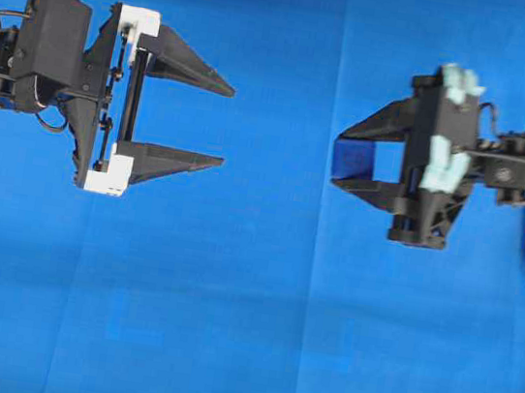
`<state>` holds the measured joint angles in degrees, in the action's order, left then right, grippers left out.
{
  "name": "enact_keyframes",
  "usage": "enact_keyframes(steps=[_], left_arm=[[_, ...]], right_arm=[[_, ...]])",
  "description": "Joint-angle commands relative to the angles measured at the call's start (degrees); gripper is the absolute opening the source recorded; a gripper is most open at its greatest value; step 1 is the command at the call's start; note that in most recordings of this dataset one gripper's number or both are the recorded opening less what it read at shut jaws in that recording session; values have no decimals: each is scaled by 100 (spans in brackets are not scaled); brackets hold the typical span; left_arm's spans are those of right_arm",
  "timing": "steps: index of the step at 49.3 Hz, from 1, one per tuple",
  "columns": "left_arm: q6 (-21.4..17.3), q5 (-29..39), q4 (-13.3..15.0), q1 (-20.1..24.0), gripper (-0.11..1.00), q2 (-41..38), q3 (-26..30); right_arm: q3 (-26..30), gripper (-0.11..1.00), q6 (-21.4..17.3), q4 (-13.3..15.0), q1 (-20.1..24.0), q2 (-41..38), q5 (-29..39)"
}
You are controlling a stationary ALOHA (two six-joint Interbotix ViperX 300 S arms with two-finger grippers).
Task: Handover the blue block to the right arm after grasping it with the left arm, then place it in the designated position.
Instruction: 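Lower the cube with the right gripper toward the table center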
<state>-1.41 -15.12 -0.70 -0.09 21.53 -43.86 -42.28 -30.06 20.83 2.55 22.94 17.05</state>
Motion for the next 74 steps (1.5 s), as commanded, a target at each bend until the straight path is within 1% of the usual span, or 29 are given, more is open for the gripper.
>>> enact_keyframes(steps=[1,7,20,26,32,40,51,59,74], left_arm=[[-9,-53,-9,9,93,105,114],[-9,-53,-9,9,93,105,114],[-9,-53,-9,9,93,105,114],[0,-44,-9,9,93,105,105],[0,-44,-9,9,93,105,97],[0,-35,-9,9,93,105,97],[0,-35,-9,9,93,105,97],[0,-26,-9,9,93,105,97],[0,-26,-9,9,93,105,97]], right_arm=[[88,43,-44,-9,-35,-255,-229],[97,43,-114,0,-105,-677,-580],[141,43,-141,-18,-272,-1600,-1714],[185,43,-176,-44,-387,-1951,-2057],[246,43,-185,-53,-492,-2285,-2276],[378,43,-185,-88,-519,-2628,-2549],[580,43,-176,-308,-519,-3173,-3059],[686,43,-185,-422,-519,-3516,-3138],[712,43,-176,-562,-519,-3621,-3296]])
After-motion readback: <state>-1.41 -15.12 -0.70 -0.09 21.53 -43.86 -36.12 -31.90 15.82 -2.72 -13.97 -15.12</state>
